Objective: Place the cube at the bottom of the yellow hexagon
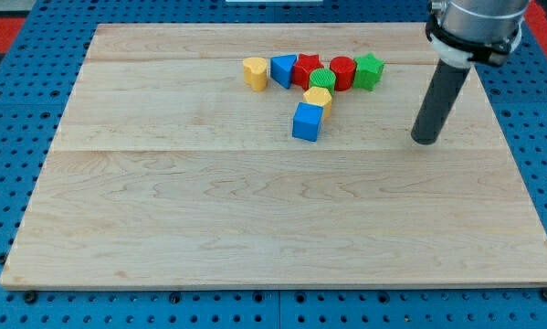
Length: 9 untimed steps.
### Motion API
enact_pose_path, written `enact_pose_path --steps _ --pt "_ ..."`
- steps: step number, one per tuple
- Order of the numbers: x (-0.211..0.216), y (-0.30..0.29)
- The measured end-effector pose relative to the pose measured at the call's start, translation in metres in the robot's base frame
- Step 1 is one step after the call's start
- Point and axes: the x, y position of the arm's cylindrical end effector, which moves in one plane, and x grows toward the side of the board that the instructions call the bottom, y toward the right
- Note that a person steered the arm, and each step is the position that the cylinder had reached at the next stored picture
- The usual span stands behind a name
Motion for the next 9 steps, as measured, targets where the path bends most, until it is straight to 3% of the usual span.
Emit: enact_pose_path --steps 2,4,6,7,9 --pt "-0.049 -0.007" --pt "-0.054 -0.079" --pt "-0.07 -0.058" --pt "-0.082 -0.077" --pt "-0.063 -0.138"
